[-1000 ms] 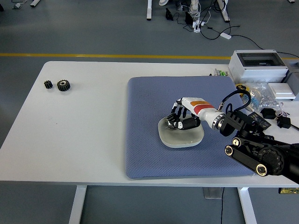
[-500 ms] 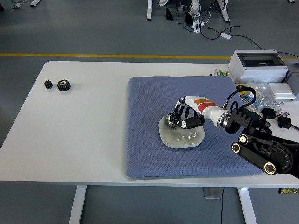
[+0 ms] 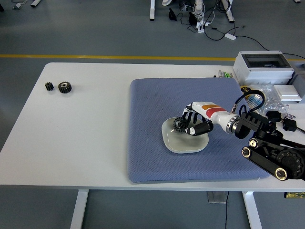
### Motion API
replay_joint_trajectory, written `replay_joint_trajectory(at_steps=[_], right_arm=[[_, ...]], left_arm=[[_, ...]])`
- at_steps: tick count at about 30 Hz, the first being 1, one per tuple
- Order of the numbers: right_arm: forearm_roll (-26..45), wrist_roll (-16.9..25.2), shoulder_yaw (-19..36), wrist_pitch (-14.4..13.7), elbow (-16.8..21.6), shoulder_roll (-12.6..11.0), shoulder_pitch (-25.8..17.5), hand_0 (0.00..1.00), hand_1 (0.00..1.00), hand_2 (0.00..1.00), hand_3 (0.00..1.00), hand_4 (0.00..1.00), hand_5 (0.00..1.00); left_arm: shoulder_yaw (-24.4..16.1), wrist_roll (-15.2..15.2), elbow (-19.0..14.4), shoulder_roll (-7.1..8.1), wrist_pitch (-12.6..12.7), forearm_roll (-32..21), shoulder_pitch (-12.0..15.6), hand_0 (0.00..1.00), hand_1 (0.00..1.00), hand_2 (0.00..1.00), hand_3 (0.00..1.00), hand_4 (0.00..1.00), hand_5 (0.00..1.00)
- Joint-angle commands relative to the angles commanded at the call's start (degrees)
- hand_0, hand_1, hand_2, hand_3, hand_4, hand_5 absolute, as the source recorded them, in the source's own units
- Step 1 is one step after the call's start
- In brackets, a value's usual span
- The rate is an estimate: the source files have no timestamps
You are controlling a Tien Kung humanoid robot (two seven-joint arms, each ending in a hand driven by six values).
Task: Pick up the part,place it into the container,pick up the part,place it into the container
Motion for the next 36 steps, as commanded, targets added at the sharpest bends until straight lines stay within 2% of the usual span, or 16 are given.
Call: replay_joint_trajectory(at_steps=[1,6,7,22,30,31,36], right_arm=[[-0.16,0.11,0.15,0.11,0.03,-0.14,-0.04,0.209,0.428,0.650,0.691,0.936,0.305],[-0.30,0.79,0.64,0.14,0.29,-0.68,-0.28,0.209,0.428,0.650,0.691,0.936,0.305],[-0.34,0.94,0.71,0.12,0.41,-0.80,-0.32,0.211,0.433,0.706,0.807,0.998,0.325],[-0.68,1.91,3.95,-1.00,2.08,-2.12,-0.88,0.207,0.431,0.715,0.811,0.998,0.335],[-1.15,2.29,13.61,-2.87,7.15,-5.81,-3.27,0.207,0.431,0.714,0.807,0.998,0.336],[-0.23,2.46,15.50,-3.43,8.13,-6.56,-4.15,0.244,0.446,0.711,0.797,0.998,0.352],[8.70,3.62,24.74,-4.80,12.28,-9.13,-8.50,0.244,0.446,0.711,0.797,0.998,0.352]], left_arm=[[-0.01,0.00,0.00,0.00,0.00,0.01,0.03,0.721,0.697,0.670,0.555,0.642,0.577],[-0.07,0.06,0.00,0.00,-0.06,0.19,0.17,0.721,0.697,0.670,0.555,0.642,0.577],[-0.12,0.07,0.00,0.00,-0.06,0.23,0.22,0.721,0.697,0.670,0.555,0.641,0.577],[-0.22,0.18,0.00,0.00,-0.15,0.50,0.25,0.720,0.695,0.671,0.555,0.642,0.577],[-0.36,0.19,0.00,0.00,-0.17,0.46,0.09,0.719,0.696,0.671,0.555,0.641,0.575],[-0.41,0.18,0.00,0.00,-0.15,0.42,0.12,0.720,0.695,0.671,0.555,0.642,0.576],[-0.66,0.16,0.00,0.00,-0.14,0.59,0.19,0.720,0.695,0.671,0.555,0.642,0.576]])
